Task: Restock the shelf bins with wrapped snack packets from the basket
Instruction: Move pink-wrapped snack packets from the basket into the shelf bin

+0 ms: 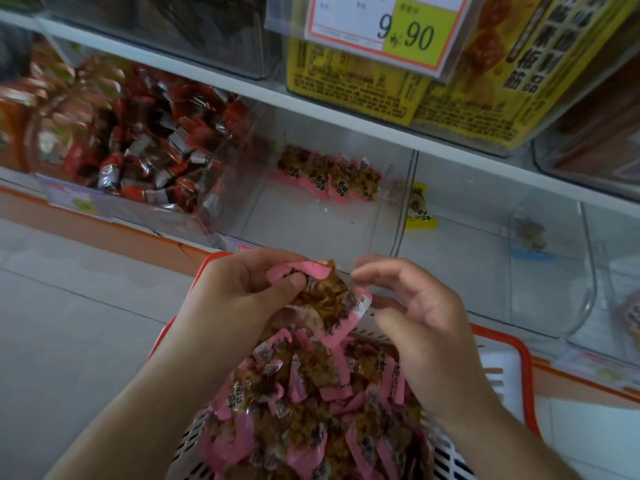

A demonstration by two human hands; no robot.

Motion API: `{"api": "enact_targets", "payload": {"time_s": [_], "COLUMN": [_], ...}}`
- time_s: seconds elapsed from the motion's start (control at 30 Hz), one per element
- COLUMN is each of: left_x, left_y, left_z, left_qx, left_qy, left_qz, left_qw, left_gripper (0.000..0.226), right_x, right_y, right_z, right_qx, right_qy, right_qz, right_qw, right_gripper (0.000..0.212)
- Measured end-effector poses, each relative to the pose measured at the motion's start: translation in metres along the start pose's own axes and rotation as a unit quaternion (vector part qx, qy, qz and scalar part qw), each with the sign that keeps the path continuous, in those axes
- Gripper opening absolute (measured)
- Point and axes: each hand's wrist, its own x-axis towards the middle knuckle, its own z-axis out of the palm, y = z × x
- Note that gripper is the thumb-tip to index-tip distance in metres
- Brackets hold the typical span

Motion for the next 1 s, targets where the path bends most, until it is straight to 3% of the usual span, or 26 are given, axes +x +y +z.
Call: {"api": "enact_targets", "payload": {"time_s": [0.2, 0.43, 0.53, 0.67, 0.73, 0.83, 0.9, 1.0], "left_x": [0.003, 0.004, 0.005, -0.001, -0.003, -0.003, -0.002, -0.001], "left_y": [0.0, 0.006, 0.004, 0.0, -0.003, -0.006, -0.008, -0.012], "left_z": [0.004, 0.006, -0.002, 0.0, 0.006, 0.015, 0.018, 0.022], "left_qx": [0.006, -0.077, -0.044, 0.093, 0.097, 0.04, 0.002, -0.039], "left_qy": [0.022, 0.045, -0.029, -0.22, -0.247, -0.174, -0.122, -0.08], "left_qz": [-0.019, -0.117, -0.149, -0.159, -0.155, -0.118, -0.1, -0.089], "left_qw": [1.0, 0.989, 0.987, 0.958, 0.952, 0.977, 0.988, 0.992], "left_gripper": [0.016, 0.02, 0.016, 0.01, 0.012, 0.011, 0.009, 0.01], "right_x": [0.002, 0.002, 0.006, 0.013, 0.013, 0.01, 0.008, 0.006], "right_y": [0.001, 0.003, 0.002, 0.003, 0.005, 0.006, 0.003, 0.0], "right_z": [0.003, 0.007, 0.007, 0.002, -0.001, -0.002, -0.003, 0.0], "right_qx": [-0.051, -0.065, -0.076, -0.047, -0.043, 0.031, 0.083, 0.012], "right_qy": [-0.011, -0.01, 0.037, 0.117, 0.132, 0.14, 0.12, 0.063], "right_qz": [0.021, 0.038, 0.042, 0.037, 0.037, 0.062, 0.07, 0.021], "right_qw": [0.998, 0.997, 0.996, 0.991, 0.99, 0.988, 0.987, 0.998], "right_gripper": [0.027, 0.033, 0.027, 0.019, 0.013, 0.01, 0.021, 0.044]}}
